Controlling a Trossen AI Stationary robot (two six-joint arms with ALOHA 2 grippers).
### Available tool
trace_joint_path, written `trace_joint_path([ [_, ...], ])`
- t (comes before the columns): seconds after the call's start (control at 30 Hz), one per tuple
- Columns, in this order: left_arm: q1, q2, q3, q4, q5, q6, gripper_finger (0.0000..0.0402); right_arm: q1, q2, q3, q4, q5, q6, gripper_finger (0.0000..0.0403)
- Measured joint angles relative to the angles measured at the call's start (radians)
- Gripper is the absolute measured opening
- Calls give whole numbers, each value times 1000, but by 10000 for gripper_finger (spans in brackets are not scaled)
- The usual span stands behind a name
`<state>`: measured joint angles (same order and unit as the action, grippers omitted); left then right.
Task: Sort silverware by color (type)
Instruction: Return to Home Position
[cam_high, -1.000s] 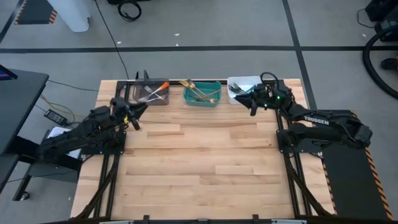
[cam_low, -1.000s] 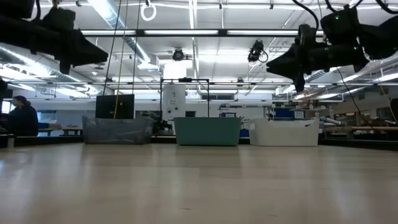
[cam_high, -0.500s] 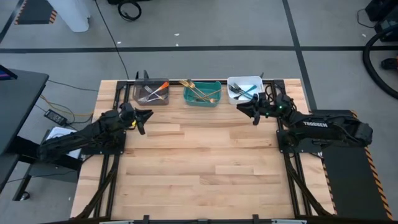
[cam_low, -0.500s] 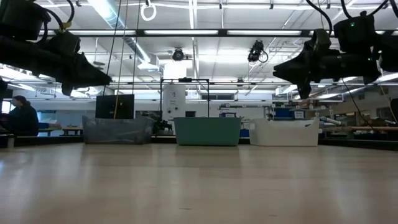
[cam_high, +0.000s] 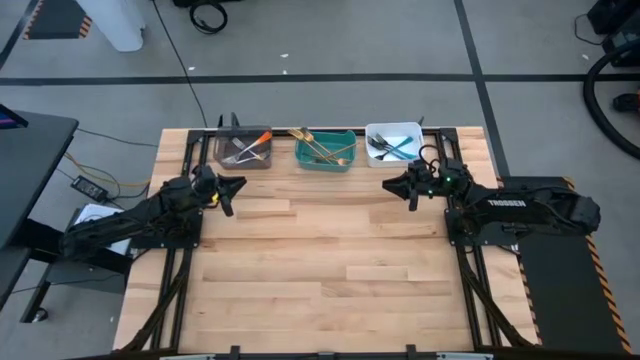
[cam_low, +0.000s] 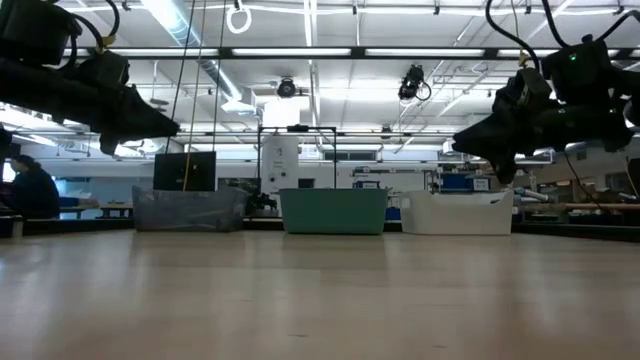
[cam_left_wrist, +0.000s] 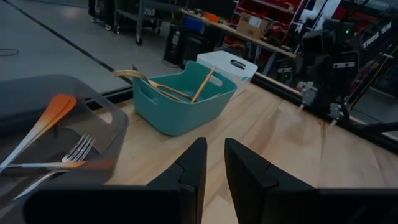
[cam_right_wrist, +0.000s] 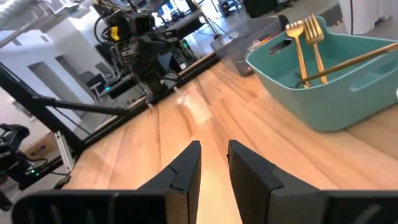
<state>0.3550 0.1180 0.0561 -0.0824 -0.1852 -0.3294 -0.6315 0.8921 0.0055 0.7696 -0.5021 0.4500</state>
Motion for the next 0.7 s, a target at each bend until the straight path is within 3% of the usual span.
trace_joint_path([
  [0.6, 0, 0, -4, 31, -1, 0, 64, 3, -1, 0, -8, 38, 19, 88],
  [0.7, 0, -3, -4, 31, -1, 0, 64, 5, -63, 0, -29, 39, 19, 88],
])
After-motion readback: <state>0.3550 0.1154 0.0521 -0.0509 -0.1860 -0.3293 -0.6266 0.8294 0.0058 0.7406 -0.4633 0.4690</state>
